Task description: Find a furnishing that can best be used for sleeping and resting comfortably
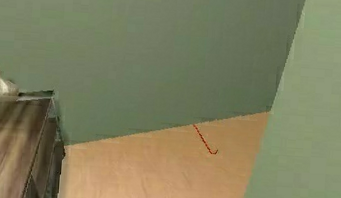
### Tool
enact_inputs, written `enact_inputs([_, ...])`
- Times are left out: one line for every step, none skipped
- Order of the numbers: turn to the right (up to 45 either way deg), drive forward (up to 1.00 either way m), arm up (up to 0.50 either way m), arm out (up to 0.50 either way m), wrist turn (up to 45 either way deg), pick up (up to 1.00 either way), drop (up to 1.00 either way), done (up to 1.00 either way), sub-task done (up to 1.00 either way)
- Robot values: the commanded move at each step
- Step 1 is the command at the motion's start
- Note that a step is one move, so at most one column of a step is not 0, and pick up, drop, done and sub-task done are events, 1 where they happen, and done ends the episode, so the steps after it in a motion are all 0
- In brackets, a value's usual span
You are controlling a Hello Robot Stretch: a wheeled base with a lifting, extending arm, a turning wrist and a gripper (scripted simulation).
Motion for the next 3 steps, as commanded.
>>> enact_inputs([0.0, 0.5, 0.0, 0.0, 0.0, 0.0, 0.0, 0.0, 0.0])
enact_inputs([45.0, 0.0, 0.0, 0.0, 0.0, 0.0, 0.0, 0.0, 0.0])
enact_inputs([18.0, 0.0, 0.0, 0.0, 0.0, 0.0, 0.0, 0.0, 0.0])
